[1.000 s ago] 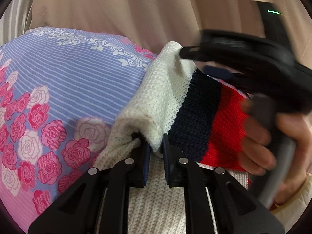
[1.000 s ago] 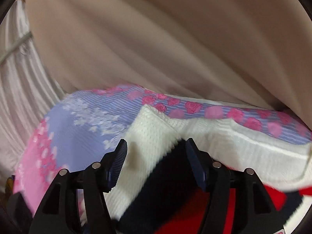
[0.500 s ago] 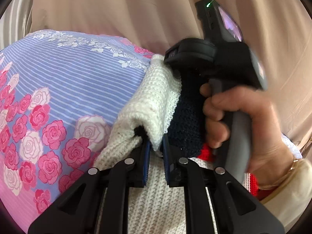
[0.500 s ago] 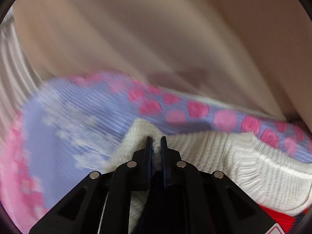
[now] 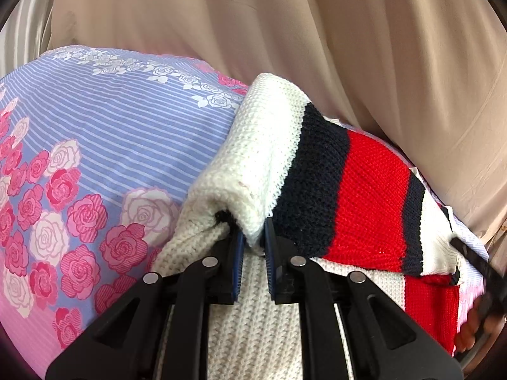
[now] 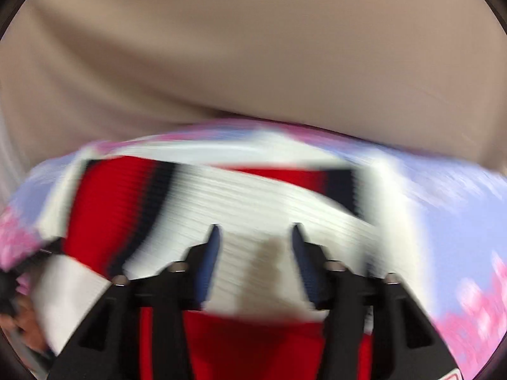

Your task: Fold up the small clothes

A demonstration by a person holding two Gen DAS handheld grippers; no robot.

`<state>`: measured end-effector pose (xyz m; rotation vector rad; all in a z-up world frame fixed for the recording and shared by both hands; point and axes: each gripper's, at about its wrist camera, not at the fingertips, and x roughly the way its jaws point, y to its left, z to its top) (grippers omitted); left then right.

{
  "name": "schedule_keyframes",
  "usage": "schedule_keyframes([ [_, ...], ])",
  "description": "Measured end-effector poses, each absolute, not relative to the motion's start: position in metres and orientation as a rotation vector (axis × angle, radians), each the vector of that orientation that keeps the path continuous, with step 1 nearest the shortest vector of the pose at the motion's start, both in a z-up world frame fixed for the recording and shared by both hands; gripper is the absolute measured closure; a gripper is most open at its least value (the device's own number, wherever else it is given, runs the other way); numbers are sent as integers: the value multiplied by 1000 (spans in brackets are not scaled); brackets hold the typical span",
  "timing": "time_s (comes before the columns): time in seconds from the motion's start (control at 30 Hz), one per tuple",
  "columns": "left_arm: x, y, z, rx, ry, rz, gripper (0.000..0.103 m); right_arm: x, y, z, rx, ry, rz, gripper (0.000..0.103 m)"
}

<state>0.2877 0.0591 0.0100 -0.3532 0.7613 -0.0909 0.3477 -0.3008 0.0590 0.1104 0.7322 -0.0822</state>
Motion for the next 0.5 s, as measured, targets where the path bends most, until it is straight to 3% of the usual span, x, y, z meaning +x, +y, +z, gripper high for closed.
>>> schedule_keyframes([
  [0.17,289,58,10,-355,763,-92,91,326,-346,36,248,778,-43,52],
  [0.23,289,58,10,-353,763,-90,91,333,-339,38,236,781,-17,70],
  [0.27,289,58,10,-350,763,-90,91,334,-340,41,244,787,11,89],
  [0.3,289,59,10,-347,763,-89,91,336,-339,44,249,789,29,94],
  [0.5,288,61,10,-359,761,-99,90,309,-355,94,285,582,-24,96],
])
